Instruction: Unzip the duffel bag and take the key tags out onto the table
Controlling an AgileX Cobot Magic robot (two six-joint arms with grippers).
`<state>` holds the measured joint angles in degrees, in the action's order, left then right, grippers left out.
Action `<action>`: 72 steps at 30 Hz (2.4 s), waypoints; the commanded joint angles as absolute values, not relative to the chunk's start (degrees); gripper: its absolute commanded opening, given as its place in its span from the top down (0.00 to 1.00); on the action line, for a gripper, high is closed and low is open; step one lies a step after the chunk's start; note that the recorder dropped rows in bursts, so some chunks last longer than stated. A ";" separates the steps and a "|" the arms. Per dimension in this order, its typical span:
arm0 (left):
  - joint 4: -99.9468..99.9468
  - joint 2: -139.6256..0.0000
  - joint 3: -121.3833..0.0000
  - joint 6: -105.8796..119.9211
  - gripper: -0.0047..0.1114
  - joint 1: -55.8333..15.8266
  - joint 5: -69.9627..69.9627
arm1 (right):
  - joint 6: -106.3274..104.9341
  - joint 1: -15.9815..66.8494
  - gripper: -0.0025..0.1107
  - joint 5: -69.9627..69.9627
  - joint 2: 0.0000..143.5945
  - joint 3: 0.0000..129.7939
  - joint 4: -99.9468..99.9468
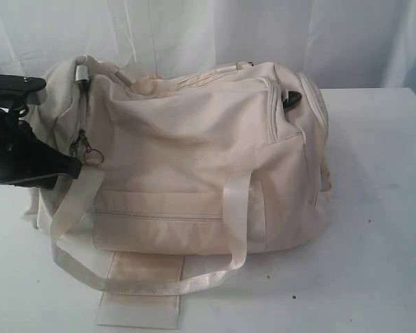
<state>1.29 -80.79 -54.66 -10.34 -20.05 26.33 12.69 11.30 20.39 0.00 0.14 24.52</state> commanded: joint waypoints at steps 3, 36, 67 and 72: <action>-1.01 -79.95 -54.13 -9.71 0.96 -20.08 27.96 | 12.12 11.34 0.98 18.44 0.00 0.00 25.46; -2.99 -77.13 -54.04 -6.22 0.96 -20.08 27.86 | 18.60 13.73 0.98 13.52 32.13 28.80 0.78; -2.99 -77.13 -54.04 -5.93 0.96 -20.08 27.51 | -61.82 40.83 0.67 45.93 117.57 100.22 -46.27; -2.99 -77.13 -54.04 -5.93 0.96 -20.08 27.41 | -62.31 44.01 0.51 41.06 120.36 100.71 -43.61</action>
<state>-1.84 -78.35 -54.32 -6.36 -20.05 26.49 -61.50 42.91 42.76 119.61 100.24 -44.42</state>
